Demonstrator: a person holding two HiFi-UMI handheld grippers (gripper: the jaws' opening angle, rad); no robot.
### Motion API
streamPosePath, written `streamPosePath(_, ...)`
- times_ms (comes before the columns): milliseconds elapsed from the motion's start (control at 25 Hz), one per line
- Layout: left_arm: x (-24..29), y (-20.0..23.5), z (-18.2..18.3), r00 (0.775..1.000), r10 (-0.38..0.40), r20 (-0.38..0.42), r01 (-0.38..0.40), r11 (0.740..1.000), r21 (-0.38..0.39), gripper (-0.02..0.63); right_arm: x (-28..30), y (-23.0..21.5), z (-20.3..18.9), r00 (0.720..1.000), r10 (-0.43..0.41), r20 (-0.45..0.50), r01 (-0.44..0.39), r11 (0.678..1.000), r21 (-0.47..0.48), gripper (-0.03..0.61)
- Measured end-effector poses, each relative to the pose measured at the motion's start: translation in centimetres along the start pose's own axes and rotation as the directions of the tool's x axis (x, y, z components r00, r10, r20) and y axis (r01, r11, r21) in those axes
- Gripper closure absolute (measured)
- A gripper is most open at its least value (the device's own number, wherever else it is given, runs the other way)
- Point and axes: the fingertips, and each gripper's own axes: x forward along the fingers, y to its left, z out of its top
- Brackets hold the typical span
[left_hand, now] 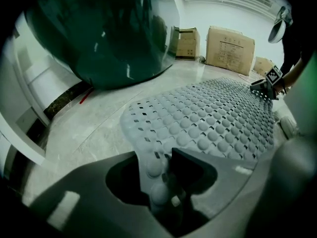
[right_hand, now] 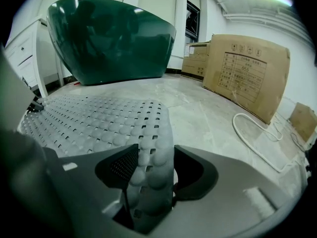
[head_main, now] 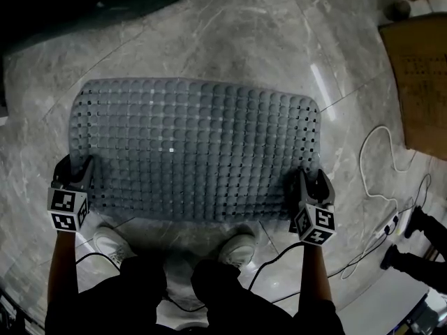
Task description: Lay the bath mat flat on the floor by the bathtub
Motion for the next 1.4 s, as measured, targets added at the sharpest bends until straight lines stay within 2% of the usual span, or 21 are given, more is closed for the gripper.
streamPosePath(80, 0.0, 0.2, 0.4, 1.000, 0.016, 0.002, -0.016, 1.000, 0.019, 0.458, 0.1, -0.1, 0.2, 1.000, -0.008, 0.013, 0.008, 1.000, -0.004, 0.322)
streamPosePath(160, 0.1, 0.8, 0.6, 0.999, 0.037, 0.004, -0.037, 0.999, 0.017, 0.405, 0.2, -0.2, 0.2, 1.000, -0.018, 0.022, 0.019, 1.000, -0.014, 0.319)
streamPosePath(280, 0.2, 1.3, 0.6, 0.999, 0.042, 0.001, -0.042, 0.999, 0.008, 0.369, 0.2, -0.1, 0.0, 0.999, -0.023, 0.022, 0.024, 0.999, -0.034, 0.322)
streamPosePath(480, 0.4, 1.7, 0.5, 0.999, 0.052, -0.005, -0.052, 0.999, 0.013, 0.340, 0.3, -0.3, 0.0, 0.999, -0.023, 0.025, 0.024, 1.000, -0.021, 0.310)
streamPosePath(680, 0.4, 2.6, 0.3, 0.996, 0.086, -0.005, -0.085, 0.993, 0.078, 0.298, 0.0, -0.5, 0.0, 0.999, -0.032, 0.032, 0.033, 0.999, -0.013, 0.305)
streamPosePath(880, 0.4, 2.4, 0.5, 0.997, 0.070, 0.014, -0.071, 0.996, 0.055, 0.296, -0.3, -0.8, 0.1, 0.998, -0.048, 0.042, 0.047, 0.999, 0.018, 0.307)
streamPosePath(1040, 0.1, 1.9, 1.8, 0.996, 0.049, 0.070, -0.051, 0.998, 0.038, 0.296, -1.0, -1.0, 0.8, 0.996, -0.064, 0.062, 0.062, 0.998, 0.027, 0.316)
streamPosePath(1400, -0.2, 2.8, 4.5, 0.982, 0.072, 0.174, -0.072, 0.997, -0.006, 0.321, -1.4, 0.0, 3.1, 0.990, -0.064, 0.127, 0.058, 0.997, 0.051, 0.368)
